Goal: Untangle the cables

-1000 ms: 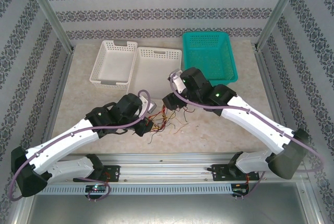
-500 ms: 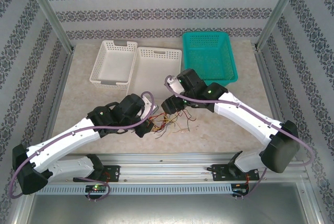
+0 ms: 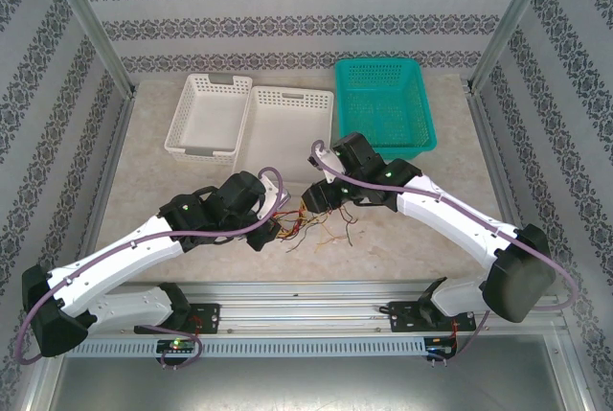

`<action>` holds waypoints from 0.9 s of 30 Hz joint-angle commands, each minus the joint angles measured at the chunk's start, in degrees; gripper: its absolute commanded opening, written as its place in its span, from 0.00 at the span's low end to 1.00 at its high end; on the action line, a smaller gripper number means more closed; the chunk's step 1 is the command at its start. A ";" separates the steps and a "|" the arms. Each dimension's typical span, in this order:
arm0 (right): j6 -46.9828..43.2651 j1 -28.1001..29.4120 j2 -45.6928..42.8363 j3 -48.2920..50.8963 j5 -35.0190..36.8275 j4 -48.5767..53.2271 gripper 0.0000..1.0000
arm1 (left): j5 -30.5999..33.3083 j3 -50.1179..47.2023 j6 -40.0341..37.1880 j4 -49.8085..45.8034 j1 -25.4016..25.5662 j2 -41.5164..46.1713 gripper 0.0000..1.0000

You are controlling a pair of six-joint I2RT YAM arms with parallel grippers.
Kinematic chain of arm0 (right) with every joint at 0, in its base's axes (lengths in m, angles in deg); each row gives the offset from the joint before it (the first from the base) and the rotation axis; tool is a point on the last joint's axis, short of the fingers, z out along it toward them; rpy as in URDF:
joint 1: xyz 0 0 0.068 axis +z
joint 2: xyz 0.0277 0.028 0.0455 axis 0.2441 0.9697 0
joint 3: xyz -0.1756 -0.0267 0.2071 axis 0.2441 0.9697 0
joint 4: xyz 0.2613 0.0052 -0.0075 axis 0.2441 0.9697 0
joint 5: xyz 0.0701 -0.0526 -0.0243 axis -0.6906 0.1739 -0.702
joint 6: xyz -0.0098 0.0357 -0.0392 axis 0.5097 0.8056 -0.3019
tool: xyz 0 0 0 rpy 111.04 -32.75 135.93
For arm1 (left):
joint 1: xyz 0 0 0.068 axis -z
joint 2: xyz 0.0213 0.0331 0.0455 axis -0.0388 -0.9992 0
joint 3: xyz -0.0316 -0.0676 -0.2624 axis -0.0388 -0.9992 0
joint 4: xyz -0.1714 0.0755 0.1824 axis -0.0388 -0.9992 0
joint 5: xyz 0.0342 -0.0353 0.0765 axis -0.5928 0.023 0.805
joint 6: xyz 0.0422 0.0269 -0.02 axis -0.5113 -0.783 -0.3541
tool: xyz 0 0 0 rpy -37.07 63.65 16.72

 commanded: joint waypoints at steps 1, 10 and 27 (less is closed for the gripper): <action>0.86 -0.48 -1.02 0.53 -0.26 -1.42 0.36 | 0.65 1.72 -1.22 -0.20 0.91 0.65 0.00; 2.41 -3.29 -6.15 4.82 2.29 -2.77 0.00 | 6.32 -1.48 0.88 2.81 0.91 6.13 0.00; 14.03 -21.21 -28.66 22.03 6.09 -10.23 0.00 | 28.58 -21.94 22.68 18.23 0.93 31.83 0.00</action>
